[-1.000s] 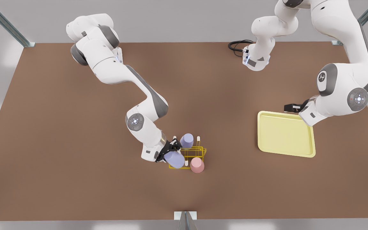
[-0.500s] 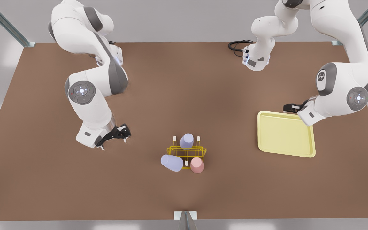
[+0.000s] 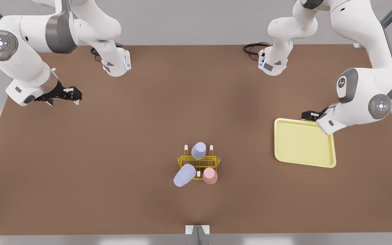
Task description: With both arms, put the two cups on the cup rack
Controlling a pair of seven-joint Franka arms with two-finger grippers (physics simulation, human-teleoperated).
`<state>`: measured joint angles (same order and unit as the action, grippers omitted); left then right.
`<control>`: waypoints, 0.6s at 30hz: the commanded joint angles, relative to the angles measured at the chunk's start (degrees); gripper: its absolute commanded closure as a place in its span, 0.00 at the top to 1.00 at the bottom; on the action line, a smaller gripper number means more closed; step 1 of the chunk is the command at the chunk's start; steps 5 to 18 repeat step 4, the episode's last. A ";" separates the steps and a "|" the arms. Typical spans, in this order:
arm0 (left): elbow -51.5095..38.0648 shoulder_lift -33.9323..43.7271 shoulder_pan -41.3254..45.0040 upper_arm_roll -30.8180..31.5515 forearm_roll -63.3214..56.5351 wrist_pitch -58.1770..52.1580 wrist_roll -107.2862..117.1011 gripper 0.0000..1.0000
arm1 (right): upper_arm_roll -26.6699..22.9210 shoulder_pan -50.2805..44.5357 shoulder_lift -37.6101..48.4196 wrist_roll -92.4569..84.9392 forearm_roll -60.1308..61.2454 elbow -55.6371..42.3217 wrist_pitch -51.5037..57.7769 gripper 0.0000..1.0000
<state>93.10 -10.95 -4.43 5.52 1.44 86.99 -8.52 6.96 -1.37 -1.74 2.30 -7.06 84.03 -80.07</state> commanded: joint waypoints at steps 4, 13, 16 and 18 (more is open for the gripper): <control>-0.46 0.14 0.03 0.11 -0.04 -0.16 -0.70 1.00 | 0.07 -3.47 0.33 -0.89 0.20 -0.10 0.79 1.00; -0.46 0.14 0.03 0.11 -0.04 -0.16 -0.70 1.00 | 0.07 -3.47 0.33 -0.89 0.20 -0.10 0.79 1.00; -0.46 0.14 0.03 0.11 -0.04 -0.16 -0.70 1.00 | 0.07 -3.47 0.33 -0.89 0.20 -0.10 0.79 1.00; -0.46 0.14 0.03 0.11 -0.04 -0.16 -0.70 1.00 | 0.07 -3.47 0.33 -0.89 0.20 -0.10 0.79 1.00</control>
